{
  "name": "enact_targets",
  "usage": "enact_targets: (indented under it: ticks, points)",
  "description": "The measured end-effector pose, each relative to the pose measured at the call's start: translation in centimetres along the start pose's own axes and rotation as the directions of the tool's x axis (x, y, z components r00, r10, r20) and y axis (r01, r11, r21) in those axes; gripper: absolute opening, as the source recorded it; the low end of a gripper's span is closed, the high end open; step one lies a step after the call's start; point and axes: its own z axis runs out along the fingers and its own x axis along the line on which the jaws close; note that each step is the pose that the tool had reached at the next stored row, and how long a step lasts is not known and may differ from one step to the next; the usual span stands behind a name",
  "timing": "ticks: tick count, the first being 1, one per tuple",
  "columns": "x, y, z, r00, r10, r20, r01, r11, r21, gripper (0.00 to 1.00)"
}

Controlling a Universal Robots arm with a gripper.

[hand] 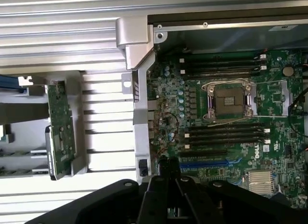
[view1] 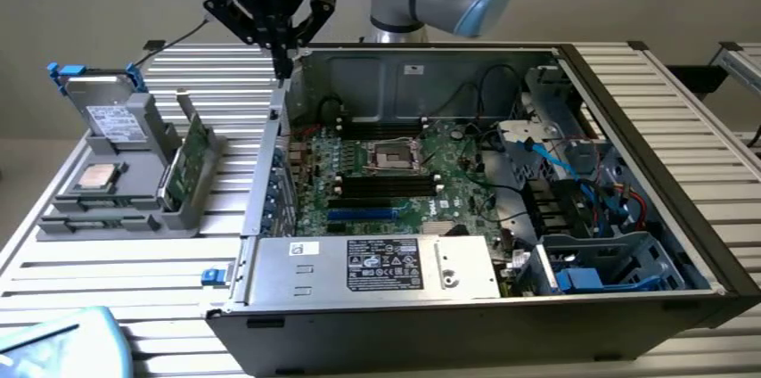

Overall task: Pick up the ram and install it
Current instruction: 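Reach for the ram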

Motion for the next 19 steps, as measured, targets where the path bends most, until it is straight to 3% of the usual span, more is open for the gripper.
enact_targets:
  ticks: [9, 19]
  points:
    - [4.1, -0.28, 0.08, 1.0000, 0.000, -0.0015, 0.000, 1.0000, -0.0014, 0.11]
    - [8.6, -0.63, 0.18, 1.0000, 0.000, -0.0032, 0.000, 1.0000, -0.0071, 0.11]
